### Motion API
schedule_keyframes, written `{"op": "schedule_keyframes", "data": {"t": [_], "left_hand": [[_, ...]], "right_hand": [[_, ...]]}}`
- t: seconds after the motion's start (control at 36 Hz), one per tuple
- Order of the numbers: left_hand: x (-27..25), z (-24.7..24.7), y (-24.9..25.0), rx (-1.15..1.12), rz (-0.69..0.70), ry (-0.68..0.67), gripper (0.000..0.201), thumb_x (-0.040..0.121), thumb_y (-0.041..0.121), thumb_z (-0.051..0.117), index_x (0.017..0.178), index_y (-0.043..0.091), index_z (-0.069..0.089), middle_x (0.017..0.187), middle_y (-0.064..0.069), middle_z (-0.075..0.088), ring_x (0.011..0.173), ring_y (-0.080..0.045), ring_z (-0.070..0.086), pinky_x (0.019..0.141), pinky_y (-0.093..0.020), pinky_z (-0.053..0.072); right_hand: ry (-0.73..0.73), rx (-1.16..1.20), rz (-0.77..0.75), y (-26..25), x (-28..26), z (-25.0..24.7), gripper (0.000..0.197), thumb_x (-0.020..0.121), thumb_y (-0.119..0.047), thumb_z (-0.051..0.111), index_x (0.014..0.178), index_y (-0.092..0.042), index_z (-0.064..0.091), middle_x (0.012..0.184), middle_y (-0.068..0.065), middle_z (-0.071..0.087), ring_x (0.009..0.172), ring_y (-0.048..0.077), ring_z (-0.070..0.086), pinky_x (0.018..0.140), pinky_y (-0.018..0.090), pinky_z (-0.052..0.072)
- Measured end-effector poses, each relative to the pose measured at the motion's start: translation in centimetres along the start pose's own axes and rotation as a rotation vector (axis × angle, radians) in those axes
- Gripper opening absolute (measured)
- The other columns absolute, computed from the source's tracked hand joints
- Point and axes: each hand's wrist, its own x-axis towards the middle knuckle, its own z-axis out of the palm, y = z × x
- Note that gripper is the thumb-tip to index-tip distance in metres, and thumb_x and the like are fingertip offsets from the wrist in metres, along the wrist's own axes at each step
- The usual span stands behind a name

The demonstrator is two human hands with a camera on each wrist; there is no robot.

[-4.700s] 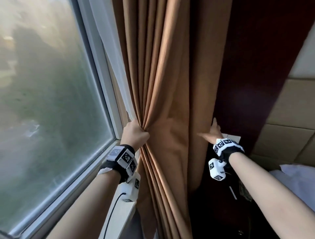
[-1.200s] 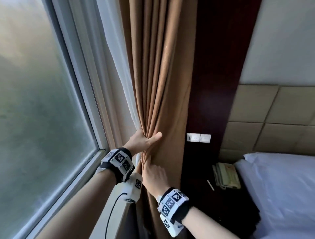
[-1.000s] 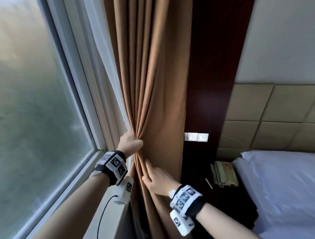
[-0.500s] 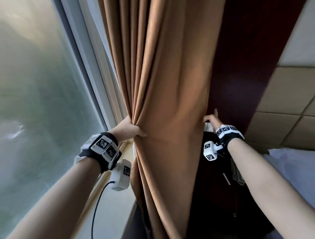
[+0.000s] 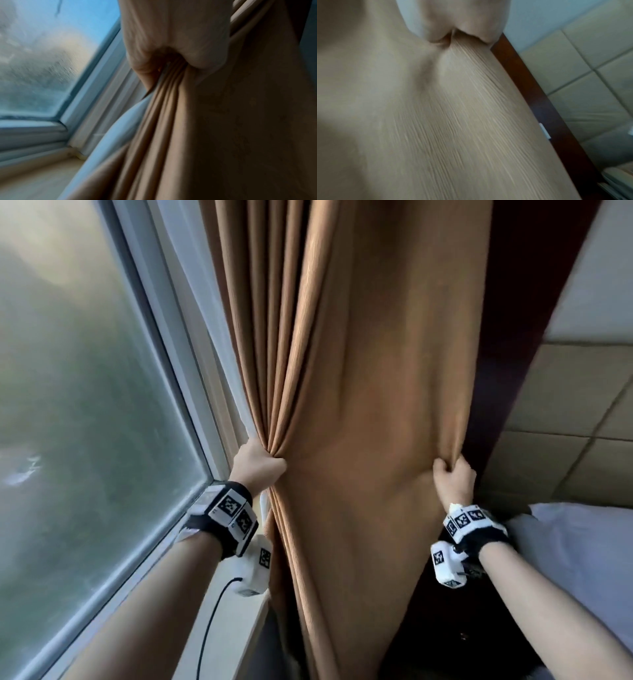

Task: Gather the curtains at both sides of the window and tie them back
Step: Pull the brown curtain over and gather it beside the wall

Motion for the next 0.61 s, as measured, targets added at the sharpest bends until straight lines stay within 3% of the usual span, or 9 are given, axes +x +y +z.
{"op": "schedule_keyframes", "data": {"t": [0.08,0.19,0.31,0.39,0.42,0.47,0.56,0.61], "left_hand": [[-0.9,1.2,1.3,0.032,-0.015,0.054,0.049,0.068,0.015,0.056,0.116,0.007,0.048,0.105,-0.013,0.057,0.101,-0.034,0.056,0.089,-0.043,0.052],[-2.7,3.1,3.3,0.080,0.012,0.090,0.029,0.074,0.010,0.056,0.099,0.009,0.043,0.097,-0.013,0.053,0.100,-0.036,0.056,0.087,-0.039,0.051],[-4.8,4.6,4.9,0.106,0.052,0.059,0.024,0.074,0.010,0.058,0.094,0.006,0.046,0.092,-0.012,0.053,0.099,-0.036,0.057,0.079,-0.033,0.048],[-6.1,5.3,5.9,0.080,0.072,-0.026,0.022,0.074,0.014,0.059,0.093,0.007,0.051,0.096,-0.014,0.059,0.095,-0.034,0.059,0.082,-0.036,0.053],[-6.4,5.4,6.1,0.067,0.083,-0.060,0.024,0.074,0.016,0.059,0.095,0.008,0.053,0.097,-0.013,0.059,0.094,-0.033,0.059,0.083,-0.036,0.053],[-6.9,5.2,6.5,0.005,0.077,-0.171,0.032,0.068,0.017,0.056,0.098,0.008,0.055,0.096,-0.011,0.059,0.092,-0.029,0.060,0.082,-0.035,0.053],[-7.3,4.1,6.7,-0.099,0.074,-0.332,0.031,0.063,0.004,0.058,0.093,0.007,0.050,0.085,-0.009,0.055,0.076,-0.020,0.055,0.063,-0.027,0.049],[-6.8,3.7,6.0,-0.069,0.094,-0.415,0.047,0.056,0.004,0.063,0.102,0.002,0.053,0.089,-0.010,0.057,0.082,-0.021,0.056,0.067,-0.028,0.050]], "right_hand": [[0.062,-0.069,-0.179,0.8,-4.5,-2.6,0.041,0.079,-0.026,0.050,0.094,0.011,0.058,0.077,0.033,0.064,0.073,0.045,0.064,0.065,0.040,0.047],[-0.047,-0.136,-0.421,0.3,-11.4,-3.6,0.050,0.079,-0.026,0.054,0.111,0.012,0.059,0.079,0.029,0.067,0.066,0.038,0.068,0.061,0.034,0.047],[-0.184,-0.144,-0.701,-2.9,-16.5,-2.6,0.033,0.084,-0.015,0.060,0.111,0.003,0.053,0.074,0.020,0.067,0.062,0.031,0.067,0.054,0.031,0.053],[-0.331,-0.362,-0.668,-4.0,-18.3,0.2,0.036,0.092,-0.029,0.043,0.123,-0.009,0.040,0.079,0.018,0.069,0.070,0.035,0.068,0.070,0.044,0.056],[-0.314,-0.446,-0.668,-4.2,-18.7,0.9,0.035,0.093,-0.032,0.038,0.122,-0.013,0.039,0.075,0.015,0.069,0.068,0.035,0.068,0.073,0.047,0.055],[-0.285,-0.551,-0.665,-5.4,-19.6,0.8,0.035,0.095,-0.032,0.038,0.123,-0.012,0.043,0.071,0.012,0.069,0.064,0.033,0.067,0.073,0.044,0.052],[-0.402,-0.544,-0.579,-7.1,-20.4,-0.1,0.044,0.101,-0.027,0.031,0.142,-0.009,0.031,0.098,0.019,0.070,0.088,0.036,0.067,0.080,0.042,0.047],[-0.483,-0.486,-0.480,-6.8,-19.8,0.0,0.050,0.100,-0.023,0.033,0.147,-0.007,0.024,0.106,0.021,0.067,0.096,0.037,0.065,0.079,0.042,0.049]]}}
